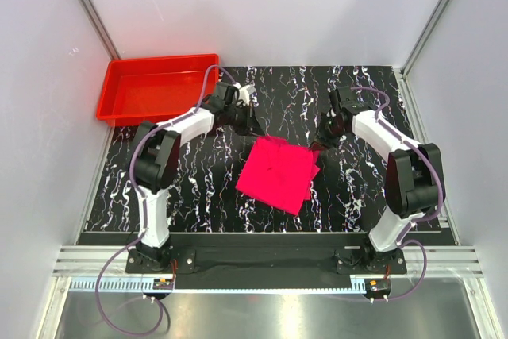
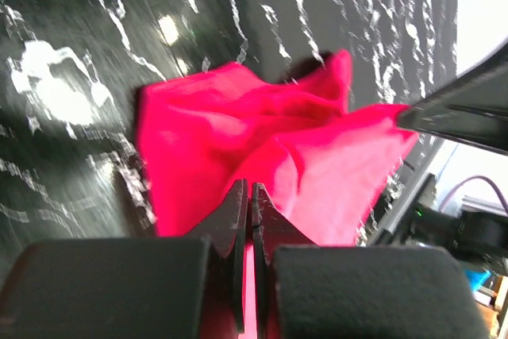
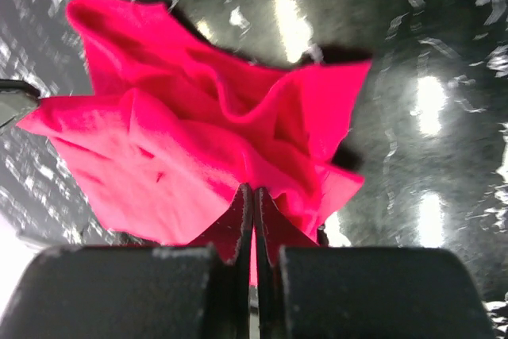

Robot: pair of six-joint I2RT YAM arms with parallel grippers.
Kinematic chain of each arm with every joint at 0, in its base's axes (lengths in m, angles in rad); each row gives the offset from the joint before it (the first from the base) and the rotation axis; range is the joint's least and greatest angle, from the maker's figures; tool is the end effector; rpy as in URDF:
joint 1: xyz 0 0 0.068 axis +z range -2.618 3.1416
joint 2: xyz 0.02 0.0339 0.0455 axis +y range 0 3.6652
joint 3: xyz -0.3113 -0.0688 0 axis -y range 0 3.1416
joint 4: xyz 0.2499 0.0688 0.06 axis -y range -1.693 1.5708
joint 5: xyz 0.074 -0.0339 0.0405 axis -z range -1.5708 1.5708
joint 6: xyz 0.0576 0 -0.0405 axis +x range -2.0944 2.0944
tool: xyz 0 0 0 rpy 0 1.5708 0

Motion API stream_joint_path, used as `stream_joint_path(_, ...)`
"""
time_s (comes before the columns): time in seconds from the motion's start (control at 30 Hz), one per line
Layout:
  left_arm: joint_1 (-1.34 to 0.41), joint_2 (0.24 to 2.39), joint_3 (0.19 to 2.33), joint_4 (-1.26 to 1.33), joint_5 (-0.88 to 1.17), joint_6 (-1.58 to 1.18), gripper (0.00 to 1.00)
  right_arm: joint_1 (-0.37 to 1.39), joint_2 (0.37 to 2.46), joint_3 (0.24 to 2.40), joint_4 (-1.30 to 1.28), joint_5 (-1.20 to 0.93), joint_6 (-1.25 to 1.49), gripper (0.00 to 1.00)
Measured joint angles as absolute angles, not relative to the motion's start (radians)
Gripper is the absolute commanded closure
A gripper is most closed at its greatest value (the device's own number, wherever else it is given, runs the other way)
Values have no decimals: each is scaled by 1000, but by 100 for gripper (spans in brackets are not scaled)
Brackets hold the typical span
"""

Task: Fold and stack the t-shirts
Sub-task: Fold the tshirt

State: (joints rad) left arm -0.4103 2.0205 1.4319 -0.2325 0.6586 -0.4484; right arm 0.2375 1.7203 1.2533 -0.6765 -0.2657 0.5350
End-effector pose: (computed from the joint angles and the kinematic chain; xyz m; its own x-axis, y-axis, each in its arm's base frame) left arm 0.4242 -0.2230 0.2175 -0.9073 0.0208 -0.4199 0.3379 0.6302 -0.6991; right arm 0.3563 0.1018 0.2445 -0.9306 0.2809 -0.2347 0.1647 0.8939 0.4169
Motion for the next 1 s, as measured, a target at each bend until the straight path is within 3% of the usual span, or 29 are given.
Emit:
stream_joint_path(0.6,-412,2120,1607,-120,661,-454,99,190,1689,1158,-617,-168,619,100)
stream_joint_path(0.67,-413,2146,1644,-125,664,-464,91,189,1660,1121,-598,-152,649,100)
stream_joint_path(0.73,-416,2180,1681,-125,661,-474,72,187,1636,1086,-594,-139,680,100)
stream_joint_path(0.8,-420,2225,1734,-146,641,-488,65,180,1629,1064,-589,-128,701,100)
stream_joint_path(0.83,-421,2250,1766,-157,627,-491,55,174,1632,1056,-584,-118,710,100)
stream_joint_path(0.9,-422,2287,1824,-199,588,-495,52,160,1640,1042,-568,-106,723,100)
stream_joint_path(1.0,-419,2299,1861,-266,519,-487,41,139,1671,1039,-545,-91,731,100)
